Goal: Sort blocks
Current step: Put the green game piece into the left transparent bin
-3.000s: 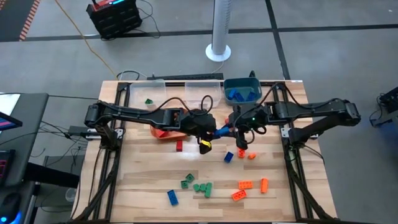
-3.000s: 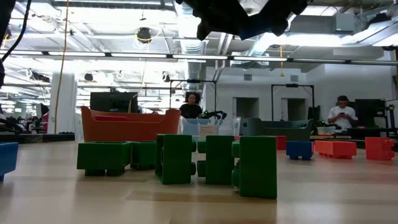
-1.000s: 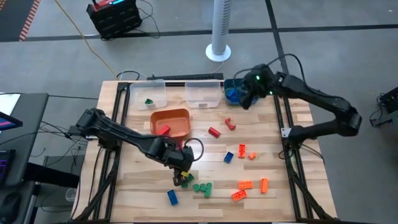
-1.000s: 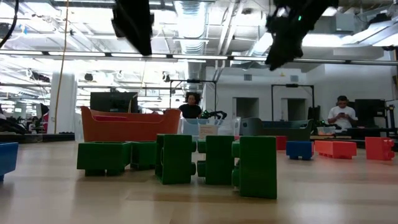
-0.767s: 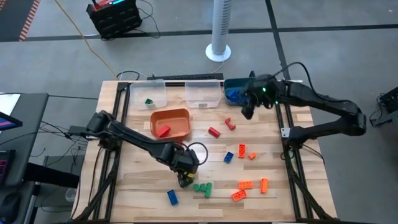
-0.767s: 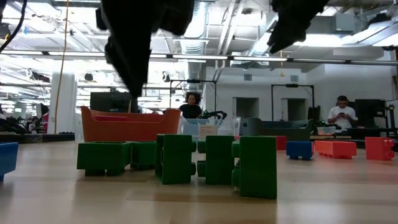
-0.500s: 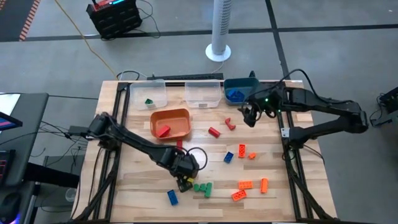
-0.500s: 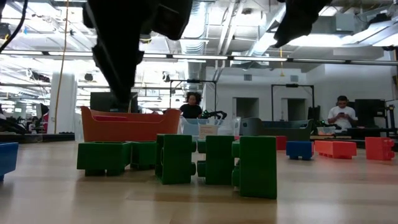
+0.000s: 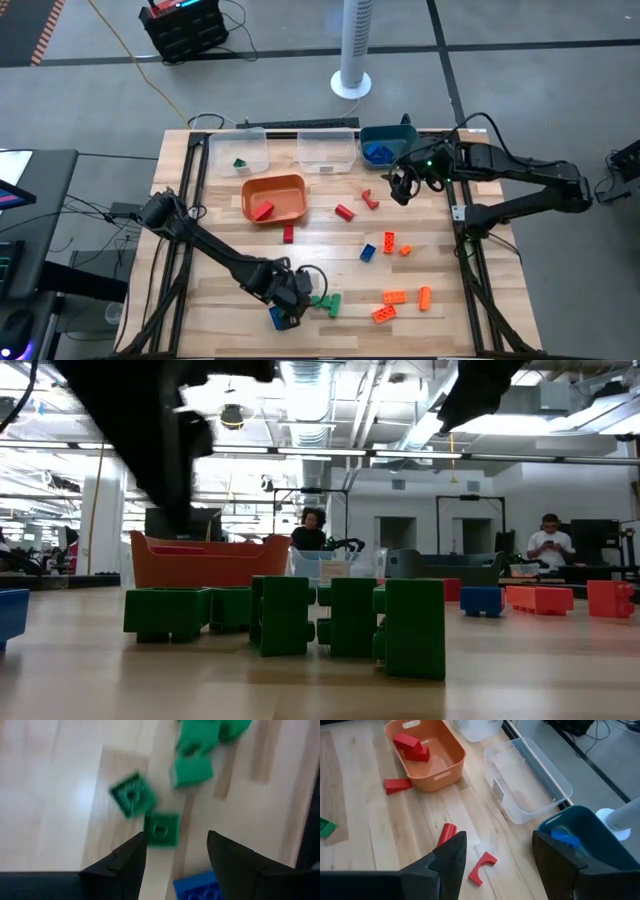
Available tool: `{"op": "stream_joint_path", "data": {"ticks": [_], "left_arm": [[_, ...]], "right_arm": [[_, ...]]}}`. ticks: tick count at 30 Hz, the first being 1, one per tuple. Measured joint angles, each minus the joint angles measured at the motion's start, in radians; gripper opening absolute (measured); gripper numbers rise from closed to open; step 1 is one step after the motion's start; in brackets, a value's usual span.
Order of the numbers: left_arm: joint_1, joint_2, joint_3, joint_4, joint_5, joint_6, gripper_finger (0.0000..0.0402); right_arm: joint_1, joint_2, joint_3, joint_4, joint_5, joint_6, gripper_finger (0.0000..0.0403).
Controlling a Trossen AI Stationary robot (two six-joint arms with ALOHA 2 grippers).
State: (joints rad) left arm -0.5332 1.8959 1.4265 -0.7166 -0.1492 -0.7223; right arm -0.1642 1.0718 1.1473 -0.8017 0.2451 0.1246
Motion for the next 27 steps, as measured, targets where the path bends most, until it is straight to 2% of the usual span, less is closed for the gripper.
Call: {"op": "stream_joint_path", "data": {"ticks": [6,14,23,27], "left_arm": [[-0.006,0.023,-0.007,0.000,-0.011,-0.045,0.0202],[-0.005,0.040,-0.009,0.027,-0.042,0.023,0.0204],[-0.001,0.069,-0.009,0.034,-0.012,-0.034,0.0270],[-0.001,0.086,-0.008,0.031,-0.012,-0.040,0.0281]], "right_arm": [[0.008,0.000,0.000,-0.003,0.000,0.007,0.0232],[0.014,0.000,0.000,-0.001,0.000,0.010,0.0232],[0.015,0.000,0.000,-0.003,0.000,0.026,0.0232],[0.015,0.000,0.000,-0.003,0.000,0.026,0.0232]]}}
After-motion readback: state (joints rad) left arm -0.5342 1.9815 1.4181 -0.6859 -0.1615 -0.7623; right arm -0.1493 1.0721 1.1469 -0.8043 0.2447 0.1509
